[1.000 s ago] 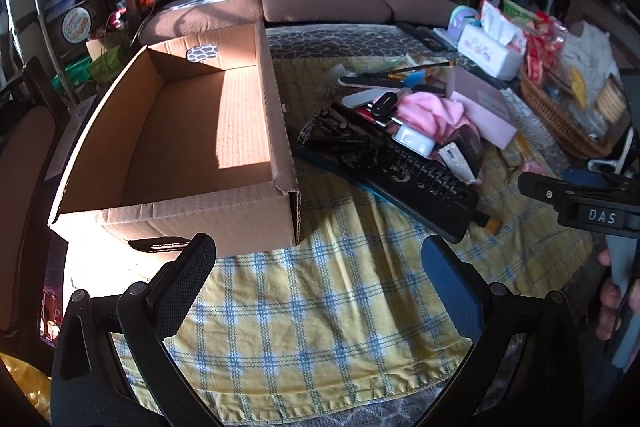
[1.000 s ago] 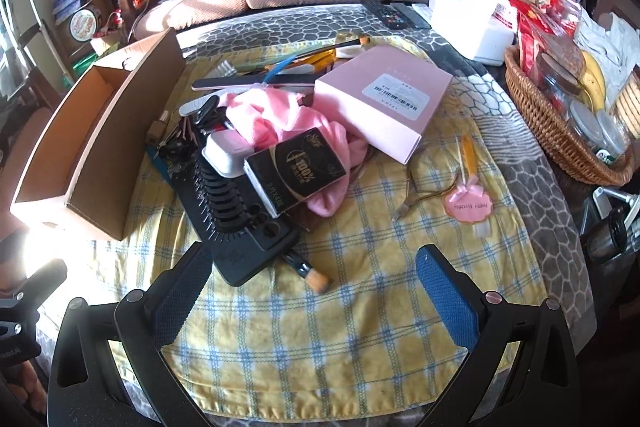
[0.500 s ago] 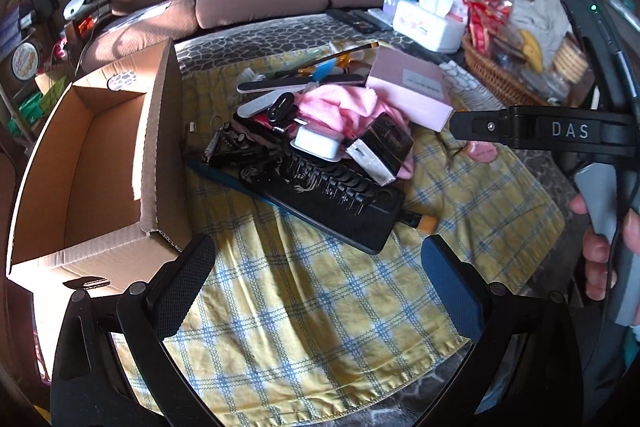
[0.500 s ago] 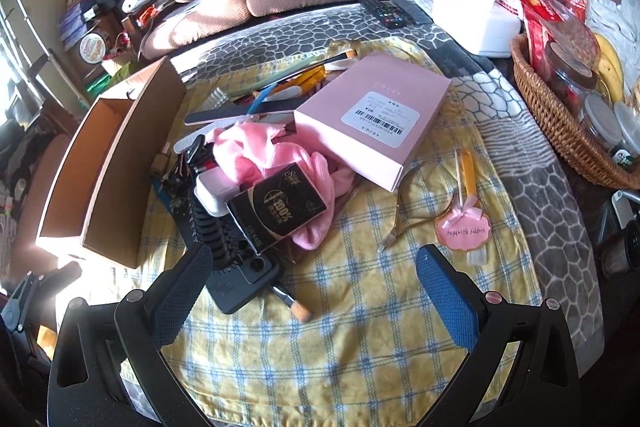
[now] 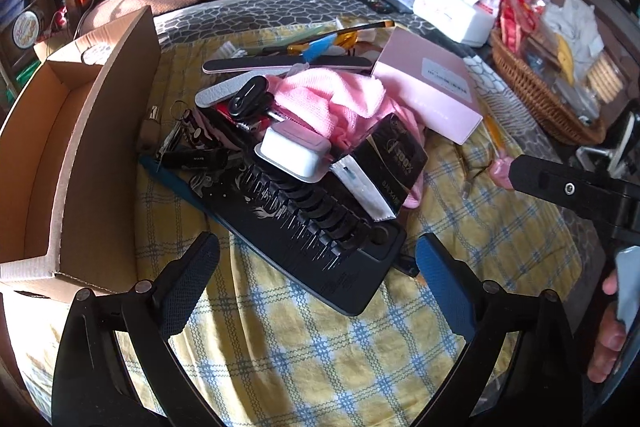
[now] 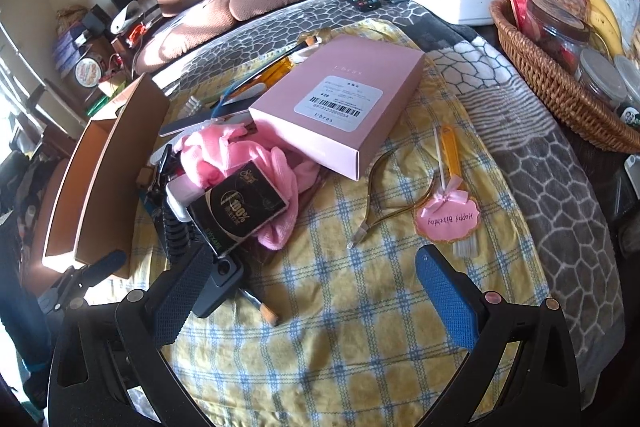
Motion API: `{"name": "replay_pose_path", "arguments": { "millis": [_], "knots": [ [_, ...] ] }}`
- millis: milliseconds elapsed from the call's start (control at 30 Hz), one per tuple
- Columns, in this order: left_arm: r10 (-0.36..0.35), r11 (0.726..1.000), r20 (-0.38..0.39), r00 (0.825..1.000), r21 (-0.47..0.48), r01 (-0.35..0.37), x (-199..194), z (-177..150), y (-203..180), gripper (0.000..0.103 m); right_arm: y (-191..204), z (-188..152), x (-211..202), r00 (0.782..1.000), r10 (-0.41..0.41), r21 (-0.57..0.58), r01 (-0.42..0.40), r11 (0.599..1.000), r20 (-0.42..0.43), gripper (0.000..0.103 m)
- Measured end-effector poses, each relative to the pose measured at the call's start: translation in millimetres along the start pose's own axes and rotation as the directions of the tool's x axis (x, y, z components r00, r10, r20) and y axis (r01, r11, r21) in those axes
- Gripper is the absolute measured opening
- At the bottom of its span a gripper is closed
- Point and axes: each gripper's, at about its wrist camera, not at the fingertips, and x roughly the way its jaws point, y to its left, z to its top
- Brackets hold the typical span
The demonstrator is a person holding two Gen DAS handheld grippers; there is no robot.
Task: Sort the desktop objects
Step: 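Close the right gripper on the black hairbrush handle and lift it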
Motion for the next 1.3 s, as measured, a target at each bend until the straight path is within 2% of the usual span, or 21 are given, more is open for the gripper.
{"name": "replay_pose_path", "arguments": {
  "millis": [167, 233, 300, 333, 400, 600, 700, 867, 967, 1033, 1100, 1300],
  "knots": [
    [0.054, 0.999, -0.009, 0.999, 0.011, -0.054, 14.5, 2.6, -7.0, 0.096, -1.7, 0.0, 4.3, 1.000, 0.009, 0.003, -0.009, 1.000, -0.005, 0.102],
    [0.047, 0.999, -0.015, 0.999, -0.006, -0.047, 17.6, 2.3, -5.7, 0.086, -1.5, 0.1, 4.8, 1.000, 0.014, 0.006, -0.014, 1.000, -0.002, 0.102],
    [0.036, 0.999, -0.036, 0.999, -0.014, -0.037, 23.2, 1.5, -5.1, 0.069, -1.0, 0.2, 5.1, 1.000, 0.021, 0.008, -0.021, 1.000, -0.001, 0.102],
    [0.029, 0.999, -0.047, 0.998, -0.015, -0.030, 25.9, 0.8, -4.8, 0.066, -0.3, 0.8, 5.7, 1.000, 0.024, 0.006, -0.024, 1.000, -0.003, 0.102],
    [0.014, 1.000, -0.061, 0.998, -0.014, -0.015, 29.2, -1.7, -3.4, 0.051, 1.8, 0.8, 6.3, 1.000, 0.023, -0.002, -0.023, 1.000, -0.006, 0.102],
    [-0.087, 0.995, -0.052, 0.995, -0.059, 0.084, 21.4, -7.6, 13.1, 0.048, 8.0, -0.4, 7.5, 0.999, 0.047, -0.004, -0.047, 0.999, -0.015, 0.101],
    [-0.111, 0.992, -0.043, 0.993, -0.057, 0.109, 13.6, -12.8, 22.1, 0.046, 14.2, -0.4, 7.6, 0.996, 0.084, 0.002, -0.084, 0.996, -0.025, 0.101],
    [-0.163, 0.986, -0.050, 0.985, -0.050, 0.160, -4.7, -27.8, 33.5, 0.046, 34.3, -3.5, 16.3, 0.973, 0.211, 0.022, -0.210, 0.978, -0.091, 0.101],
    [-0.177, 0.984, -0.056, 0.983, -0.036, 0.175, -15.8, -37.0, 35.4, 0.046, 54.1, -9.6, 25.7, 0.959, 0.248, 0.012, -0.249, 0.969, -0.135, 0.101],
    [-0.189, 0.982, -0.057, 0.980, -0.037, 0.187, -21.9, -42.5, 36.9, 0.046, 66.7, -15.6, 34.7, 0.946, 0.274, 0.013, -0.276, 0.961, -0.173, 0.096],
    [-0.211, 0.977, -0.052, 0.976, -0.042, 0.209, -29.1, -48.4, 39.2, 0.046, 78.4, -22.7, 43.1, 0.931, 0.296, 0.017, -0.299, 0.954, -0.213, 0.086],
    [-0.255, 0.966, -0.043, 0.966, -0.056, 0.252, -40.5, -65.8, 48.1, 0.046, 109.7, -36.1, 57.5, 0.915, 0.285, -0.033, -0.307, 0.951, -0.286, 0.079]
  ]
}}
